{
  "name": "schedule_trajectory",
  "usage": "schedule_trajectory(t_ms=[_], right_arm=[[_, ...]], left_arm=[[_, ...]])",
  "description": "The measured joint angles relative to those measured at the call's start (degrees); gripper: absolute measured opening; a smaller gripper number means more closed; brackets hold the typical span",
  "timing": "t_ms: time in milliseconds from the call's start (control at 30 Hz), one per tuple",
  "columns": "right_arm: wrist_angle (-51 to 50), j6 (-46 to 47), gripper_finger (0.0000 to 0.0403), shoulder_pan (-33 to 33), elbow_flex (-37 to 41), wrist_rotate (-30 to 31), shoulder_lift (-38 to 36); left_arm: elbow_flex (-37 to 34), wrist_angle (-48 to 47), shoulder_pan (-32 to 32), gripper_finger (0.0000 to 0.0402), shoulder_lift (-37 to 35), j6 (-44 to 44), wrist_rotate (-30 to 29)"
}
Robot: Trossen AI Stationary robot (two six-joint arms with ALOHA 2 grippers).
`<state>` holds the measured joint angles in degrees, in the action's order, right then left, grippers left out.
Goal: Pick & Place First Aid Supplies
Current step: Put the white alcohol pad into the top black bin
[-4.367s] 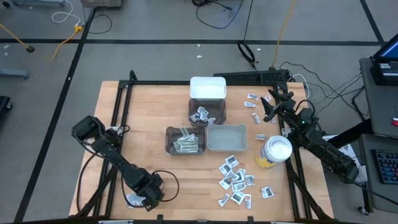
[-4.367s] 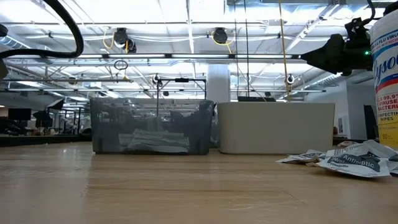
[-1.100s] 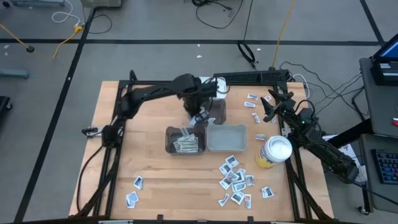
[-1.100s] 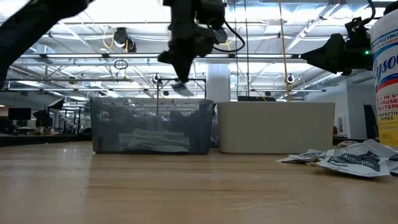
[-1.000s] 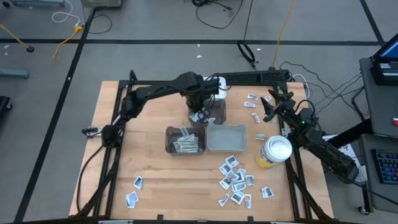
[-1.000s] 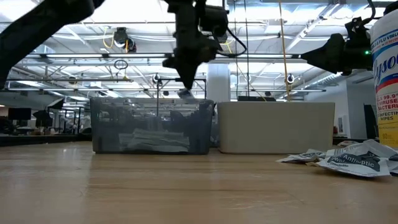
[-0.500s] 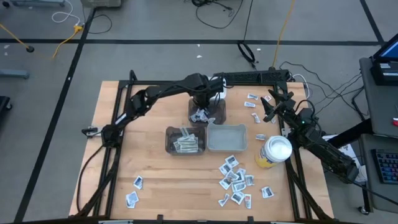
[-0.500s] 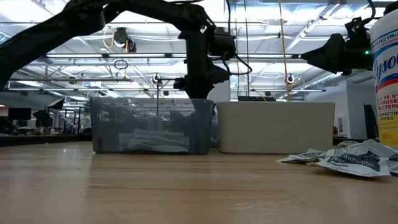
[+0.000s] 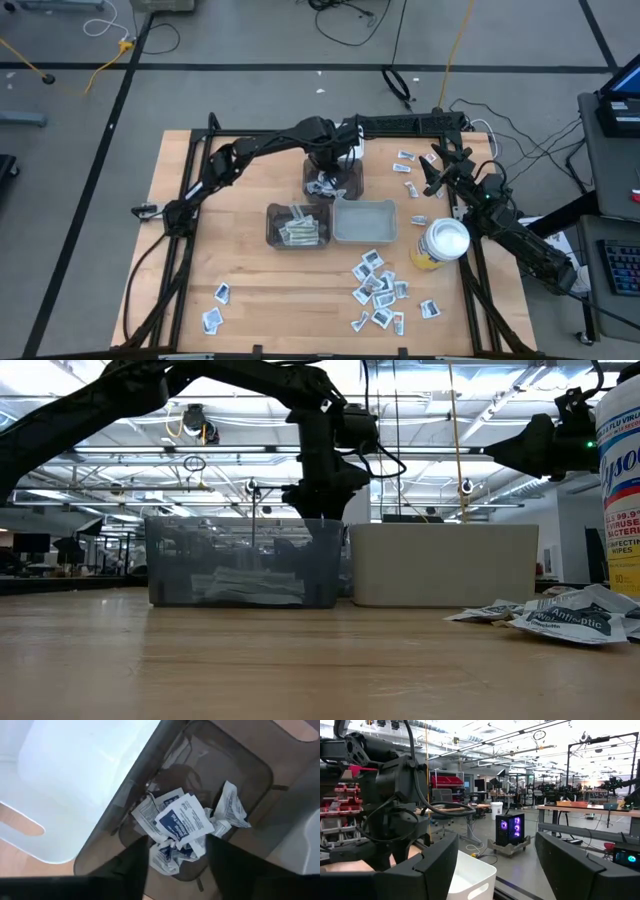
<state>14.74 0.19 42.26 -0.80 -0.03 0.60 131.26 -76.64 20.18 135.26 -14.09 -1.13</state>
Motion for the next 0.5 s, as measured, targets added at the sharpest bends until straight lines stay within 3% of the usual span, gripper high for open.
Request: schedule_trajectory(t_ms=[233, 367, 500], right_arm=[[0.0, 0.0, 0.0263, 0.0, 0.0, 0.0, 0.0], [0.0, 0.0, 0.0263, 0.0, 0.0, 0.0, 0.0], [0.0, 0.0, 0.0263, 0.0, 0.0, 0.0, 0.0]], left_arm=[[0.0, -2.1, 0.0, 0.0285, 0.0, -1.1, 6.0], [0.0, -7.6, -0.3, 0.0308, -0.1, -4.4, 9.1], [-0.1, -13.6, -2.2, 0.0322, -1.4, -6.6, 8.1]])
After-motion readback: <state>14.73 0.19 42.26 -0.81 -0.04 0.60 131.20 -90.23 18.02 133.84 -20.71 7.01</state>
